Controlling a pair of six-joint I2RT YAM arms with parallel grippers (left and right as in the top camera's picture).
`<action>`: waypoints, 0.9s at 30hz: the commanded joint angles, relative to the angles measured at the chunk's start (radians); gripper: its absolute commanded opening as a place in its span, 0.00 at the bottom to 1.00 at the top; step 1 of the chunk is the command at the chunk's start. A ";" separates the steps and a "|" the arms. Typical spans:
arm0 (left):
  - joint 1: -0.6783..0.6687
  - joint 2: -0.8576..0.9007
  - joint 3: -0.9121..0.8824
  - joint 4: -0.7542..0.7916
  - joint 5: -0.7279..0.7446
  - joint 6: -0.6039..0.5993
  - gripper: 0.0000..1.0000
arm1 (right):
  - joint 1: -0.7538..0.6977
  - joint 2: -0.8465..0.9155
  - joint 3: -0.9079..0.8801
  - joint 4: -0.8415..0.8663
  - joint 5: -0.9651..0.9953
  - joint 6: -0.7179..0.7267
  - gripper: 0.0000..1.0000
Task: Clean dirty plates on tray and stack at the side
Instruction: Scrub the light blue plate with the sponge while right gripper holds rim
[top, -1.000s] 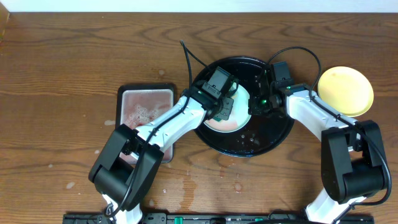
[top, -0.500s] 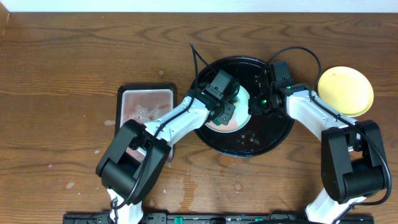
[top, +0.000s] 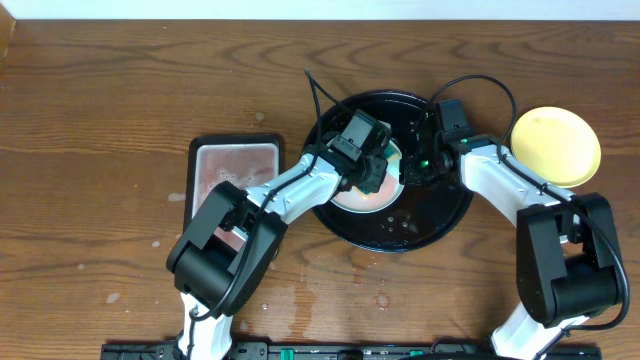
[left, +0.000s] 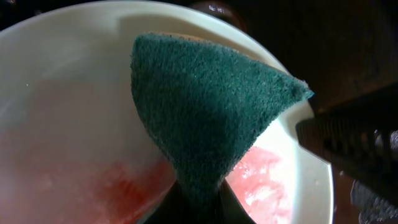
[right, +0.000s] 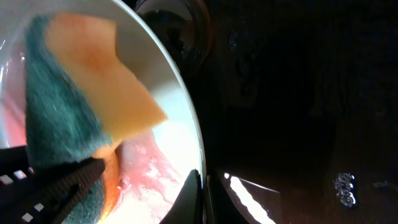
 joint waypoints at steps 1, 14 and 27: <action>-0.005 0.029 0.010 0.034 -0.078 -0.079 0.07 | 0.011 0.013 0.008 -0.004 -0.020 -0.019 0.01; 0.059 0.029 0.010 0.017 -0.301 -0.107 0.07 | 0.011 0.013 0.008 -0.017 -0.019 -0.020 0.01; 0.065 -0.050 0.010 -0.195 -0.249 -0.103 0.07 | 0.011 0.013 0.008 -0.016 -0.019 -0.023 0.01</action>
